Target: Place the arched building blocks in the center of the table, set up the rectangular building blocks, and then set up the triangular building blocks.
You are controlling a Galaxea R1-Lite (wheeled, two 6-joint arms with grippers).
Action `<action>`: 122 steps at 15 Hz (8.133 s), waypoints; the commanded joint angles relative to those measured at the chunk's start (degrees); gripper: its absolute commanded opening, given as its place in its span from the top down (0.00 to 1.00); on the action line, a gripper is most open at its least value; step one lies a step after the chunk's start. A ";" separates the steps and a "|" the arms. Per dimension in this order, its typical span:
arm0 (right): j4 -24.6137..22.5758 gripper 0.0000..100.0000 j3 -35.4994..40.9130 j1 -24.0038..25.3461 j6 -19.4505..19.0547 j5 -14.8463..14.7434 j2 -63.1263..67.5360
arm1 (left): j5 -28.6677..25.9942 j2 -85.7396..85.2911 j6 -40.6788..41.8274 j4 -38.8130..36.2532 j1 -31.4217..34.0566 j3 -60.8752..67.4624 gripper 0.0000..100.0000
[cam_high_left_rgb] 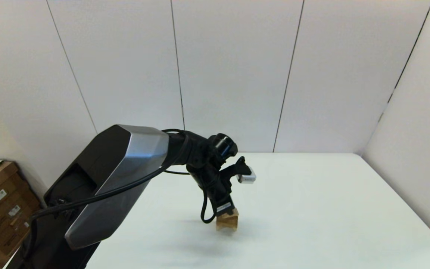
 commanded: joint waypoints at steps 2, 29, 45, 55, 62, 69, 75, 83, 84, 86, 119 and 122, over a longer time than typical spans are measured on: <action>-0.04 0.00 0.00 0.02 -0.03 0.04 0.07 | 0.03 -1.34 0.39 0.86 -0.72 1.77 1.00; 0.05 0.00 0.00 0.02 -0.03 0.04 -0.01 | -1.37 -0.02 4.60 0.15 0.51 2.82 1.00; -0.04 0.00 0.00 0.02 -0.03 0.04 0.07 | -1.73 -0.28 4.43 0.15 0.77 2.65 1.00; -0.04 0.00 0.00 0.02 -0.03 0.04 -0.01 | -1.64 -0.02 4.43 -0.64 0.77 2.56 0.00; -0.04 0.00 0.00 0.02 -0.03 0.04 -0.01 | -1.55 -0.46 3.81 -2.48 0.86 1.77 0.00; -0.04 0.00 0.00 0.02 -0.03 0.04 -0.01 | -1.46 -26.91 -1.99 5.25 4.81 2.21 0.00; 0.05 0.00 0.00 0.02 -0.03 0.04 0.07 | 8.29 -59.78 -15.35 14.92 6.48 5.37 0.00; -0.04 0.00 0.00 0.02 -0.03 0.04 0.07 | 13.83 -102.32 -21.06 13.25 25.56 31.21 0.00; 0.05 0.00 0.00 0.02 -0.03 0.04 0.07 | 14.71 -106.98 -21.15 12.98 28.28 34.55 0.00; 0.05 0.00 0.00 0.02 -0.03 0.04 0.07 | 15.06 -116.73 -21.68 12.98 33.99 42.37 0.00; 0.05 0.00 0.00 0.02 0.49 -0.14 0.07 | 15.15 -143.46 -34.24 -38.61 37.77 111.89 0.00; -0.04 0.00 0.00 0.02 1.81 -0.22 -0.01 | 15.15 -143.46 -34.24 -38.61 37.77 111.89 0.00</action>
